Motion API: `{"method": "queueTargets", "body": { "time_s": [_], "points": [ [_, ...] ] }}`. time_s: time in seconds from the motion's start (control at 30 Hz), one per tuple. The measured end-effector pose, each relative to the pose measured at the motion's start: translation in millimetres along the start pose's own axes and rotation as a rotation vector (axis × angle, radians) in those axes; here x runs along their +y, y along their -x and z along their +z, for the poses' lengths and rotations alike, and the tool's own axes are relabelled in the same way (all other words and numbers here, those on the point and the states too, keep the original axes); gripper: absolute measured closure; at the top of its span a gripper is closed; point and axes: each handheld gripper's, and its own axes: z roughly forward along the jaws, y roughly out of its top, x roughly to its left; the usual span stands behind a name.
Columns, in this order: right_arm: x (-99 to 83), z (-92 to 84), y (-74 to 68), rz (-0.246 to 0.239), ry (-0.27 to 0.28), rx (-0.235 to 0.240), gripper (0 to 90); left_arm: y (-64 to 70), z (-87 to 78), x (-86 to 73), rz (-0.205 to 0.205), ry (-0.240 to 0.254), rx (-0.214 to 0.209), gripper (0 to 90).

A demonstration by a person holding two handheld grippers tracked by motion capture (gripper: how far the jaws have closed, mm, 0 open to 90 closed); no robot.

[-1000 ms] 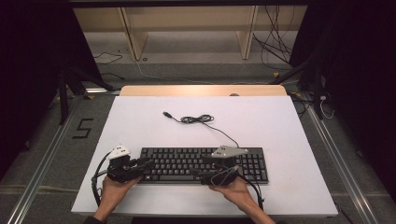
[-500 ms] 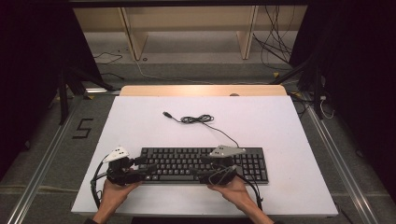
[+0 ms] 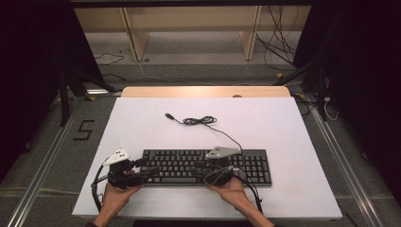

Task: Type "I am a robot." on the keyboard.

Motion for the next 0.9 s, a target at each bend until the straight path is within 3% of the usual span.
{"method": "queueTargets", "body": {
  "time_s": [0.37, 0.9],
  "points": [
    [0.2, 14.3, -1.9, -0.006, -0.045, 0.000, 86.1, -0.2, -0.6, 0.1, -0.007, 0.007, 0.002, 29.2],
    [-4.1, 30.7, -1.5, -0.024, -0.101, -0.026, 90.0, -1.1, -1.2, 0.2, -0.009, 0.008, 0.003, 27.9]
  ]
}}
